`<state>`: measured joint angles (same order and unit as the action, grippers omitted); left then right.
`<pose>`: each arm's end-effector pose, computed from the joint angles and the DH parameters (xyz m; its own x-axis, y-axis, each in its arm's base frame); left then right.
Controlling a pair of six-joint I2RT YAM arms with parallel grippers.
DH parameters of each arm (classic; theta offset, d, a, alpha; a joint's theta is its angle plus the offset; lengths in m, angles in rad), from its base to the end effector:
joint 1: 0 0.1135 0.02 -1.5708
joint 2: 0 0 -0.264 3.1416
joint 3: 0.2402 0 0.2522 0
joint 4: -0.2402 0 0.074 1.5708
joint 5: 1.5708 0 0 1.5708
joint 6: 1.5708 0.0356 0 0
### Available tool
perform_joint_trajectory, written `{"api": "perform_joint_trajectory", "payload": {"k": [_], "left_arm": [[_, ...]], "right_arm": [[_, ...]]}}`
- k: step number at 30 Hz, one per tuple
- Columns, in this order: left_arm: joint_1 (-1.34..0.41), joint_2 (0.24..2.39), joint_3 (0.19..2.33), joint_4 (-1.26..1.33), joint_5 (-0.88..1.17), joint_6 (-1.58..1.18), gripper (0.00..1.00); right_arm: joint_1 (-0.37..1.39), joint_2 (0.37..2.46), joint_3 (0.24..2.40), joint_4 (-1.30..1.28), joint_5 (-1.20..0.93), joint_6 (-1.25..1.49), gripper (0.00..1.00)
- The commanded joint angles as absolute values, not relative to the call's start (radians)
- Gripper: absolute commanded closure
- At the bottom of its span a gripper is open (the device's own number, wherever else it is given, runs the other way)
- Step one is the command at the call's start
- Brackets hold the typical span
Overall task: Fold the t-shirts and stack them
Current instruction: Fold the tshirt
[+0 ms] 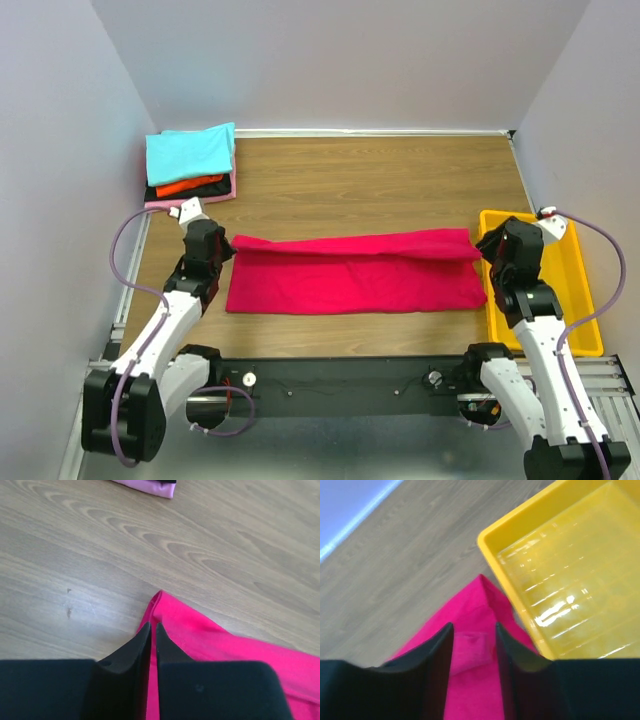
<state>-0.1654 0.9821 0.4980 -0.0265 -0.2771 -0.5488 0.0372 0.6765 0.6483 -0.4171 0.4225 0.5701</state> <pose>0.2113 -0.0254 0.2193 -0.3711 -0.4468 -0.8141 -0.3172 0.8849 -0.3411 0.1572 -0.0088 0.2860 -0.1811 0.4859 -0.8551 0.5151 0.7875 0.3384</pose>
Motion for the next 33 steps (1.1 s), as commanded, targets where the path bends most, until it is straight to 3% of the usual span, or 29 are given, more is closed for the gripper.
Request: {"api": "perform_joint_trajectory", "payload": {"k": [1, 4, 7, 11, 19, 24, 33], "left_arm": [[-0.170, 0.868, 0.483, -0.073, -0.328, -0.597, 0.74], [-0.178, 0.758, 0.483, -0.097, -0.368, -0.614, 0.53], [-0.187, 0.681, 0.480, -0.104, -0.370, -0.624, 0.43], [-0.198, 0.709, 0.489, -0.059, -0.324, -0.592, 0.43], [-0.207, 0.988, 0.515, 0.135, -0.219, -0.522, 0.40], [-0.207, 1.167, 0.598, 0.181, -0.201, -0.492, 0.39], [-0.206, 1.273, 0.643, 0.195, -0.218, -0.474, 0.39]], "right_arm": [[0.031, 0.658, 0.638, -0.443, 0.463, 0.577, 0.37], [0.031, 0.588, 0.634, -0.440, 0.456, 0.581, 0.31], [0.031, 0.523, 0.615, -0.395, 0.387, 0.552, 0.31], [0.031, 0.551, 0.601, -0.313, 0.209, 0.517, 0.31], [0.034, 0.937, 0.586, -0.097, -0.072, 0.495, 0.35], [0.061, 1.072, 0.597, -0.034, -0.110, 0.495, 0.37], [0.118, 1.277, 0.646, -0.021, -0.037, 0.489, 0.42]]}}
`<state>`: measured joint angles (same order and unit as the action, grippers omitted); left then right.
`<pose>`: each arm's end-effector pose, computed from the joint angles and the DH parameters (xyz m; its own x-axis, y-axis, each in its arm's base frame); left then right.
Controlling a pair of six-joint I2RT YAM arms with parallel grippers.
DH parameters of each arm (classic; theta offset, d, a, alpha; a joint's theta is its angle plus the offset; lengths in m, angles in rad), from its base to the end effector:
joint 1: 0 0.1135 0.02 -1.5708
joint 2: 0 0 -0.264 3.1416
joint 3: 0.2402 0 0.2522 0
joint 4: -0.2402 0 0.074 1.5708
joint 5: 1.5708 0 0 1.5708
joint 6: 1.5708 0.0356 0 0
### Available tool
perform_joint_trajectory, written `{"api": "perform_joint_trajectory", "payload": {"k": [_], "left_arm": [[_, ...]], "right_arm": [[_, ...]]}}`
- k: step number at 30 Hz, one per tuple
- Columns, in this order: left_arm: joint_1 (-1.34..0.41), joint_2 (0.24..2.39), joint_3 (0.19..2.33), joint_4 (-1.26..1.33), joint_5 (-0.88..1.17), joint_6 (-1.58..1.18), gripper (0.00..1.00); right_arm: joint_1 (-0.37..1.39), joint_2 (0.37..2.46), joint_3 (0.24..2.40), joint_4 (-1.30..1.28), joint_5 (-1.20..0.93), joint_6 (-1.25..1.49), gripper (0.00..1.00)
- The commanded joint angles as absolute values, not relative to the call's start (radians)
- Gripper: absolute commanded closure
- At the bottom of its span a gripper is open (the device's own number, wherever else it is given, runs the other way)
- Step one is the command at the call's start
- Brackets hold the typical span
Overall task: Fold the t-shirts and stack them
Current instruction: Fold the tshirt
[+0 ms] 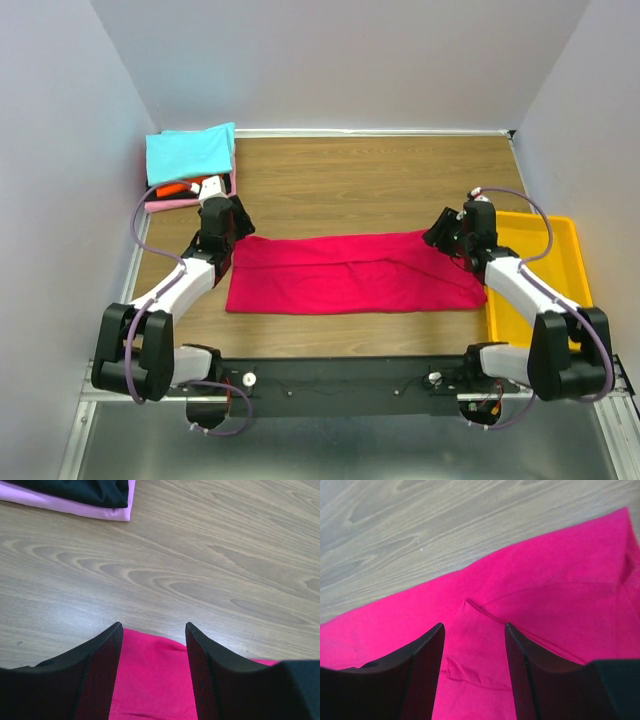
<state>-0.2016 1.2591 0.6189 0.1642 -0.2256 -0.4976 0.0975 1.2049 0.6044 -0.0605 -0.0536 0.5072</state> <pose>0.2641 -0.0459 0.2168 -0.3947 -0.3942 -0.8300 -0.2140 0.9179 -0.3342 0.2467 0.0260 0.2039 -0.6017 0.4285 -0.6740 0.1750 0.8941 0.4122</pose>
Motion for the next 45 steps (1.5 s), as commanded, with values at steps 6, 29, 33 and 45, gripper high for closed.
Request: {"api": "perform_joint_trajectory", "payload": {"k": [6, 29, 33, 45], "left_arm": [[-0.206, 1.292, 0.638, 0.201, -0.224, -0.469, 0.39], [-0.206, 1.315, 0.638, 0.199, -0.229, -0.465, 0.39], [-0.206, 1.310, 0.635, 0.196, -0.230, -0.465, 0.39], [-0.206, 1.307, 0.634, 0.198, -0.229, -0.465, 0.39]], "right_arm": [[0.152, 1.382, 0.696, 0.014, -0.011, 0.482, 0.45], [0.241, 1.514, 0.729, 0.017, 0.067, 0.476, 0.60], [0.241, 1.517, 0.733, 0.006, 0.069, 0.477, 0.62], [0.249, 1.511, 0.735, -0.037, 0.112, 0.480, 0.62]]}}
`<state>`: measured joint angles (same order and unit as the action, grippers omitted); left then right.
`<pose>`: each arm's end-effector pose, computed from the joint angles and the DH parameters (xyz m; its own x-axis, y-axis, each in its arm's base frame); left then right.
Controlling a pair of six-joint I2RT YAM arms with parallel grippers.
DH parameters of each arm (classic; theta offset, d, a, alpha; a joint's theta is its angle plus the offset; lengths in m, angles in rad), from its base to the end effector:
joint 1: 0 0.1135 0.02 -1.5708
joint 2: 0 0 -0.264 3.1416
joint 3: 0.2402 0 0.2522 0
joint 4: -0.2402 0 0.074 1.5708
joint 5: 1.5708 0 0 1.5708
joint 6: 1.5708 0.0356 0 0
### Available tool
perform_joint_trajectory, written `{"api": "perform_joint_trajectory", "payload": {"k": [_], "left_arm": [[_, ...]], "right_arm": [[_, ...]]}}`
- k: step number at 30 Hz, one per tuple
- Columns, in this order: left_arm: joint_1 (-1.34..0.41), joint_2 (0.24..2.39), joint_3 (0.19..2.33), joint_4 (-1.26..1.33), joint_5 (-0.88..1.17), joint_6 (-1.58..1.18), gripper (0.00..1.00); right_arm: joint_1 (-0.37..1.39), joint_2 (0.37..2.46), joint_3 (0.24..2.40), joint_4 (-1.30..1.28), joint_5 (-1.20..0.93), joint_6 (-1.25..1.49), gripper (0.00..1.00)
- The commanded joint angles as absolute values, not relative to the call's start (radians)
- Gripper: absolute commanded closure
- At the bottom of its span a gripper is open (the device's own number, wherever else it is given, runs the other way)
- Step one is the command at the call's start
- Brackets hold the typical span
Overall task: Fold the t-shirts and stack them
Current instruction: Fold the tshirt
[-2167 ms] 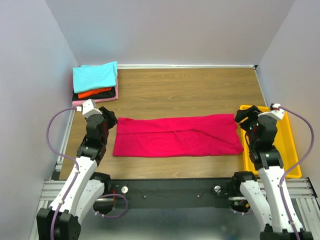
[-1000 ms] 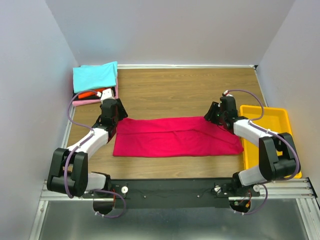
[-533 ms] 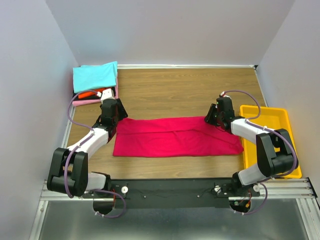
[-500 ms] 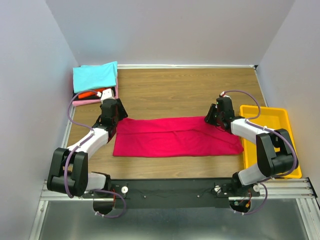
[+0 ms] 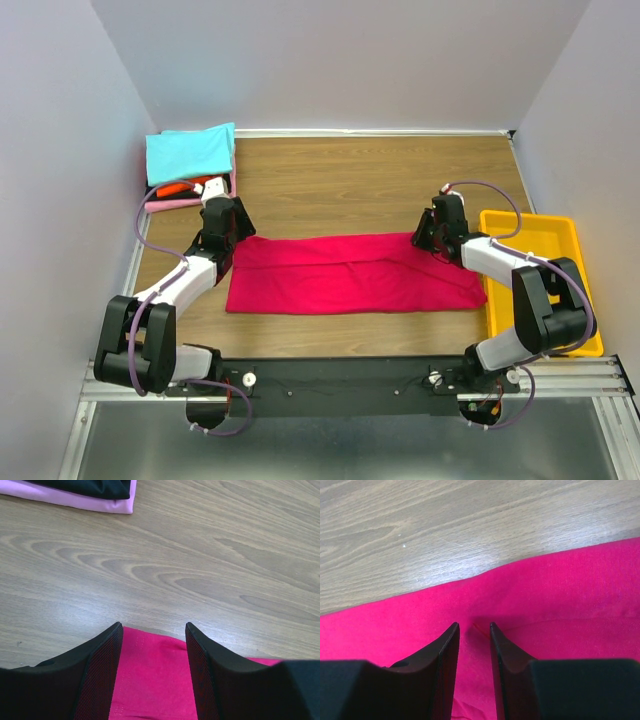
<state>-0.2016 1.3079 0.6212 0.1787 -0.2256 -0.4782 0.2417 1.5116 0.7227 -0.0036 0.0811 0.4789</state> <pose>0.2699 -0.0470 0.2067 -0.4248 -0.3710 -0.8258 -0.2160 0.9274 -0.3055 0.2885 0.0681 0.1675 -0.6981 0.3010 -0.6497 0.1559 0.9495 0.2723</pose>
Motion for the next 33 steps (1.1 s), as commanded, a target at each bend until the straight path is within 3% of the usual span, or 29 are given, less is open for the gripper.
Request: {"api": "perform_joint_trajectory", "payload": {"k": [1, 16, 21, 33], "left_arm": [[-0.206, 1.305, 0.634, 0.198, -0.227, -0.465, 0.39], [-0.206, 1.299, 0.627, 0.207, -0.215, -0.463, 0.39], [-0.206, 1.290, 0.621, 0.209, -0.212, -0.463, 0.39], [-0.206, 1.261, 0.603, 0.227, -0.189, -0.463, 0.39]], "right_arm": [[0.252, 1.512, 0.736, -0.035, 0.106, 0.480, 0.63], [0.264, 1.525, 0.730, -0.066, 0.083, 0.479, 0.76], [0.270, 1.502, 0.727, -0.081, 0.081, 0.482, 0.99], [0.307, 1.319, 0.692, -0.162, 0.155, 0.520, 0.99]]}}
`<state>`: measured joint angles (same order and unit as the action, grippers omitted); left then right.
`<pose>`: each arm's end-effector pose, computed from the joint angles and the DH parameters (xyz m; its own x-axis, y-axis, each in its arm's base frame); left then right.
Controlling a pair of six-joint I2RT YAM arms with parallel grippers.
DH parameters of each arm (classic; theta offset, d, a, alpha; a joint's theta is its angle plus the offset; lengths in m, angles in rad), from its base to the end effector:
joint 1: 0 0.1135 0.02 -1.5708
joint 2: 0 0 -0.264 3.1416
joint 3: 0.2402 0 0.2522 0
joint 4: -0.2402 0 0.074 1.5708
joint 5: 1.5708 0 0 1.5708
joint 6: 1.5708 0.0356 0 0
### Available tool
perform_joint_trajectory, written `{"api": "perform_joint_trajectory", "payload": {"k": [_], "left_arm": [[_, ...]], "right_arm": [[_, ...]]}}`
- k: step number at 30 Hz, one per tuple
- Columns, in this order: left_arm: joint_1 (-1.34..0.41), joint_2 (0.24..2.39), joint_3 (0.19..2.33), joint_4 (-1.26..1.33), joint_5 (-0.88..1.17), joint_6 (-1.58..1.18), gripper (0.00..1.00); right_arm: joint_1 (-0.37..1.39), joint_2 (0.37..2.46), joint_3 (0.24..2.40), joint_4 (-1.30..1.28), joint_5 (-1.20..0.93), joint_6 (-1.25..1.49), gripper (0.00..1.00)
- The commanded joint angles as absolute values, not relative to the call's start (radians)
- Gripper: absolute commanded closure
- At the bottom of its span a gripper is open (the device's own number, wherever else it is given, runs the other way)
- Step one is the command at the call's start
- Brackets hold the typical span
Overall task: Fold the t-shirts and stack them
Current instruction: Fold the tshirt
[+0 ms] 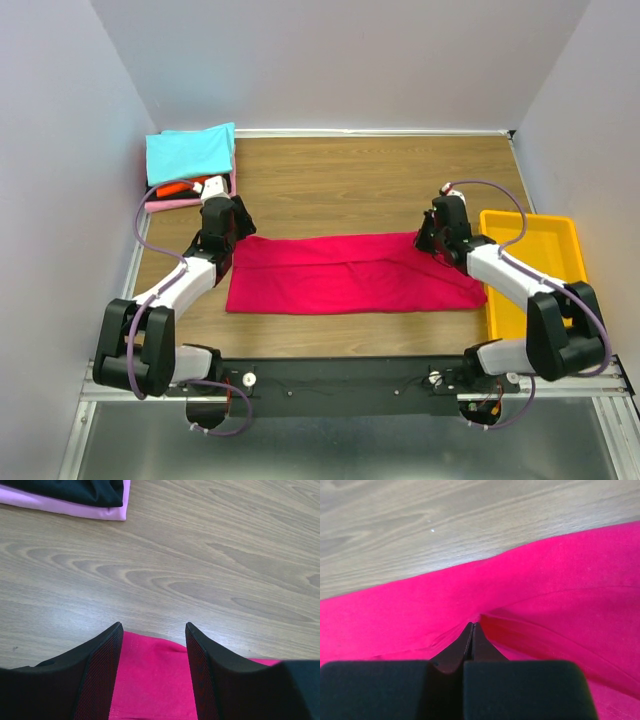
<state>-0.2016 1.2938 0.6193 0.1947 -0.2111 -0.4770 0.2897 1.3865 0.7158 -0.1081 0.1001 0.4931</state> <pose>0.2691 -0.0474 0.2111 -0.4081 -0.3748 -0.8325 -0.1955 0.9266 -0.3213 0.2681 0.0762 0.1909 -0.6952 0.2842 -0.6602 0.1283 0.9528 0.2751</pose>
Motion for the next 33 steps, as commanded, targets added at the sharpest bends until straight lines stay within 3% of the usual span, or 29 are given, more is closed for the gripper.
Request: {"api": "perform_joint_trajectory", "payload": {"k": [1, 17, 21, 24, 33], "left_arm": [[-0.206, 1.258, 0.603, 0.229, -0.186, -0.463, 0.39], [-0.204, 1.236, 0.577, 0.267, -0.107, -0.462, 0.39], [-0.206, 1.232, 0.572, 0.267, -0.103, -0.460, 0.39], [-0.206, 1.223, 0.568, 0.268, -0.106, -0.460, 0.39], [-0.206, 1.227, 0.568, 0.267, -0.100, -0.460, 0.39]], "right_arm": [[0.308, 1.310, 0.687, -0.169, 0.158, 0.523, 1.00], [0.365, 1.246, 0.647, -0.230, 0.282, 0.592, 0.99], [0.365, 1.316, 0.716, -0.229, 0.356, 0.591, 0.80], [0.365, 1.362, 0.756, -0.227, 0.370, 0.580, 0.72], [0.364, 1.525, 0.834, -0.195, 0.377, 0.555, 0.68]]}}
